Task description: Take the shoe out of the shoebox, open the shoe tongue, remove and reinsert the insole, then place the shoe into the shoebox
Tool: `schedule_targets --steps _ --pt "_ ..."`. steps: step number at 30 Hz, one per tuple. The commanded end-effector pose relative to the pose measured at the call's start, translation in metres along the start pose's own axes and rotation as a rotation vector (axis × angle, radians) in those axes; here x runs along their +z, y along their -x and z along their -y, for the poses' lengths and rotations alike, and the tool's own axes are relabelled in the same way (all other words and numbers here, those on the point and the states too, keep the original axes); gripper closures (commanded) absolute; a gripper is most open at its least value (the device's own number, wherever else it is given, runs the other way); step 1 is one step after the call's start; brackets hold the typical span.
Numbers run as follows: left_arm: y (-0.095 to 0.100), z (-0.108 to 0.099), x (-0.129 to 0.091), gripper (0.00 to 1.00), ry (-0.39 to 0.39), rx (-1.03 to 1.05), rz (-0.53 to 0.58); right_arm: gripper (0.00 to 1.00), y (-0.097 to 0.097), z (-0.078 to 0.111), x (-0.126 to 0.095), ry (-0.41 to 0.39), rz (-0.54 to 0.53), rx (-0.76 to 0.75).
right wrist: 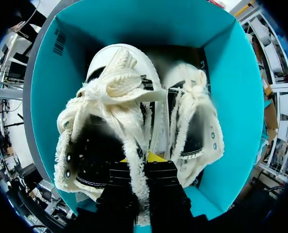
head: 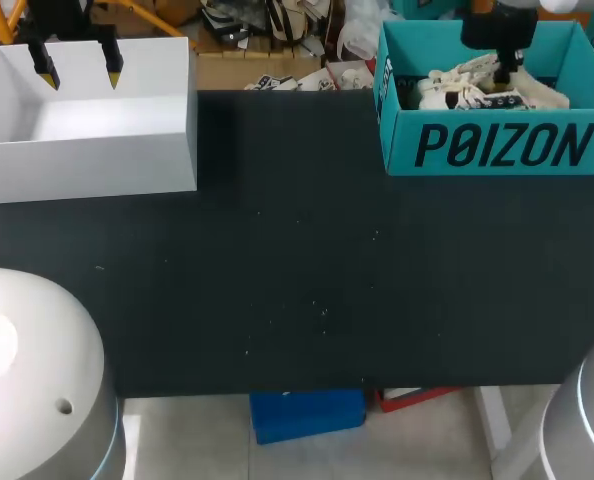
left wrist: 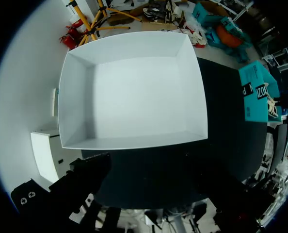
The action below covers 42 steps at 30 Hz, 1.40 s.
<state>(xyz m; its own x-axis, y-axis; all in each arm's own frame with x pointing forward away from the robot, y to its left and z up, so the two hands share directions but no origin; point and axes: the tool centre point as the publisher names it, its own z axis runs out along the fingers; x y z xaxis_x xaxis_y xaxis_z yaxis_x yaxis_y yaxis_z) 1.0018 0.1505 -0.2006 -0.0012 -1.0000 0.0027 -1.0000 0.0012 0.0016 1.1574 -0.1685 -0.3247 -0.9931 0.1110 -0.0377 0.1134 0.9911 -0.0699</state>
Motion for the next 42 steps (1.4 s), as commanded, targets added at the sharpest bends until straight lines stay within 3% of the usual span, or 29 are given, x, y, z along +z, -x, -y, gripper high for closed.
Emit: schedule_targets --steps 1,11,20,24,31,42 --pt "0.0 0.0 -0.001 0.0 0.001 -0.001 0.002 1.0 -0.01 0.004 -0.052 -0.021 0.031 0.016" --pt "0.0 0.0 -0.001 0.0 0.001 -0.001 0.002 1.0 -0.014 0.009 -0.115 -0.062 0.069 0.057" --pt "0.0 0.0 -0.001 0.0 0.001 -0.001 0.002 1.0 -0.057 -0.012 -0.155 -0.093 0.078 0.071" --pt "0.0 0.0 -0.001 0.0 0.001 -0.001 0.002 1.0 -0.087 -0.03 -0.164 -0.099 0.075 0.071" --pt "0.0 0.0 -0.001 0.0 0.001 -0.001 0.002 1.0 -0.145 -0.079 -0.177 -0.075 0.076 0.05" --pt "0.0 0.0 -0.001 0.0 0.001 -0.001 0.002 1.0 -0.222 -0.157 -0.167 -0.009 0.063 -0.004"
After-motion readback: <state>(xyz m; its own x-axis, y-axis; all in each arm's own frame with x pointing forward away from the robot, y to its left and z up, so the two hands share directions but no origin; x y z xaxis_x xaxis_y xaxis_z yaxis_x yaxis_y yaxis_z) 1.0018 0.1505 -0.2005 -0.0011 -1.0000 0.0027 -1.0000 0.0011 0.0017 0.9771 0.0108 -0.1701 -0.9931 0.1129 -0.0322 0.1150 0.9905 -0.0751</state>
